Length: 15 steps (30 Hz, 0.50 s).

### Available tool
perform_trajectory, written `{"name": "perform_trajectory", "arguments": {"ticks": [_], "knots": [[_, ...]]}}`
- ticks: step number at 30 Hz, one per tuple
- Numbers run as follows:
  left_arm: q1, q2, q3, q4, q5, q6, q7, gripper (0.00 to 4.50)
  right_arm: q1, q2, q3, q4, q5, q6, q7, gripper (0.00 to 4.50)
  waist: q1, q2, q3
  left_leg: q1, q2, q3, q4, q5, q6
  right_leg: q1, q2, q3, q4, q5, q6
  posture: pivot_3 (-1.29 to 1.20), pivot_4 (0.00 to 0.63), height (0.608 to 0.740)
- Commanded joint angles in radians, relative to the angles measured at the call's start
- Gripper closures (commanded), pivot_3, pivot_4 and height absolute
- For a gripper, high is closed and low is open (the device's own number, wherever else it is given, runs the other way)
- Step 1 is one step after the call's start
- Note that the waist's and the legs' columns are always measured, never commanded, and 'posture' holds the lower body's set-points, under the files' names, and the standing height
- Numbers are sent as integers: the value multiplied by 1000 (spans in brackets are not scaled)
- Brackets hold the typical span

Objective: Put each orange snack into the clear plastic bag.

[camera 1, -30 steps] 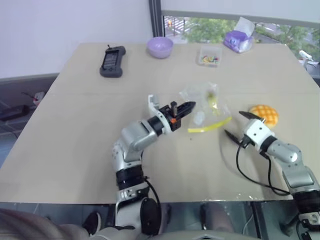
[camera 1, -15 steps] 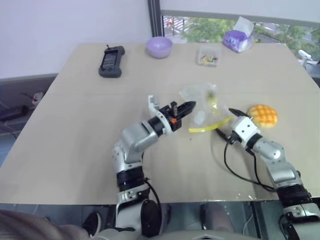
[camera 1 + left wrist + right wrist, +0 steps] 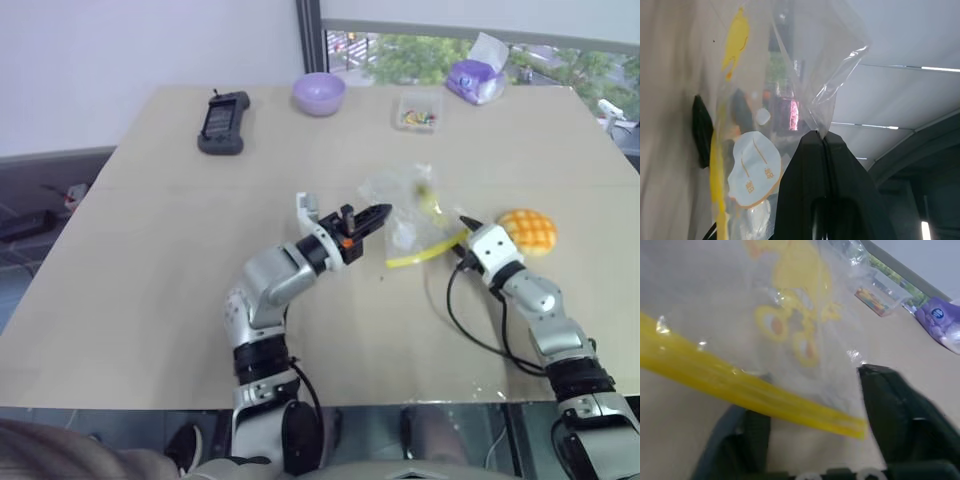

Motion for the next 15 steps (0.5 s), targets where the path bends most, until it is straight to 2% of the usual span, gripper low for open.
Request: {"name": "perform_trajectory", "arguments": {"ticks": [1,2,5,7,15], "knots": [[0,-115,2,-31,-25,7,-14,4500,9,-27,-26,-39,3,-31,-11,3171,0,0,0,0,0,0,0,0,0,0,0,0,0,0,0,0,150,740],[0,-110,2,-29,-25,9,-14,4500,11,-33,-26,-45,1,-33,-10,3265,0,0,0,0,0,0,0,0,0,0,0,0,0,0,0,0,150,740],[-7,-69,6,-6,-25,23,-13,4500,20,-54,-29,-78,7,-32,6,4452,0,0,0,0,0,0,0,0,0,0,0,0,0,0,0,0,150,740],[-16,-37,13,17,-25,33,-14,4500,26,-69,-29,-99,12,-26,17,4452,0,0,0,-1,0,1,0,0,0,-1,0,1,0,0,0,0,150,740],[-32,221,-67,143,-25,152,-125,4500,37,-123,-50,-172,28,19,49,4452,-10,0,0,-1,0,2,-1,0,0,-4,1,3,2,0,0,0,150,740]]}}
